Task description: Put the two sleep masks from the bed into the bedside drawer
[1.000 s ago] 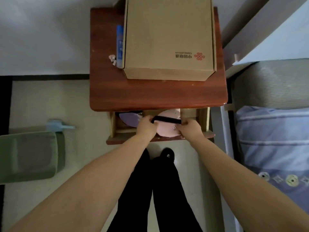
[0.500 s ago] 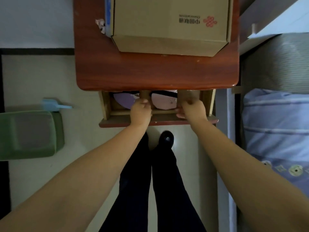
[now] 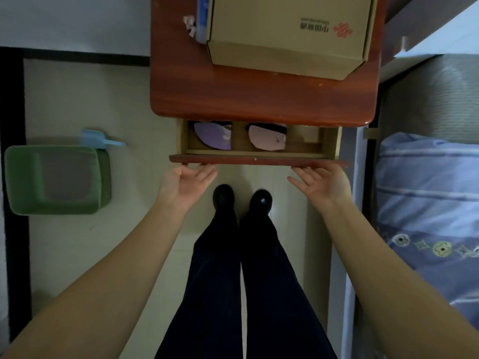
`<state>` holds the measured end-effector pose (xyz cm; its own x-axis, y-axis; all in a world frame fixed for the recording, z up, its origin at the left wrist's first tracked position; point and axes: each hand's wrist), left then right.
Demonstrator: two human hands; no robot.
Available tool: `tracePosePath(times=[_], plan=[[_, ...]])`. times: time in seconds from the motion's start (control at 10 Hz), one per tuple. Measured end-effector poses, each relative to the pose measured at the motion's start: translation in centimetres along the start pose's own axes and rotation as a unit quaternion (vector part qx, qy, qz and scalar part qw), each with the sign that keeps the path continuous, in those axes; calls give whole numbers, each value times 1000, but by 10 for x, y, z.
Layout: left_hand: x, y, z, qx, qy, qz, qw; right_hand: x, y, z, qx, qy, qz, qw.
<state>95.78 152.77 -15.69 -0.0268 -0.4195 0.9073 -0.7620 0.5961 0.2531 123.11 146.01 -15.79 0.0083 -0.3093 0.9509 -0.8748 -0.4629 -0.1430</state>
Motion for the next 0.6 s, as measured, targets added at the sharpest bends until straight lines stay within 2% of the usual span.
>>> tracePosePath(times=[0.1, 0.4, 0.5, 0.6], plan=[[4, 7, -16, 28, -52, -7, 998, 4, -11, -10, -18, -28, 19, 999], [-35, 29, -74, 26, -50, -45, 997, -22, -40, -60, -147, -51, 46, 987], [-34, 27, -68, -51, -38, -56, 996, -16, -36, -57, -133, -28, 46, 990], [1, 22, -43, -241, -16, -35, 970, 30, -39, -51, -28, 1, 31, 999]])
Point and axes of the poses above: each hand's wrist, its own x-axis away from the middle knuckle, its own z-axis out of the back of the hand, y = z × x, and after that the axes turned 8 degrees about -z, right-handed
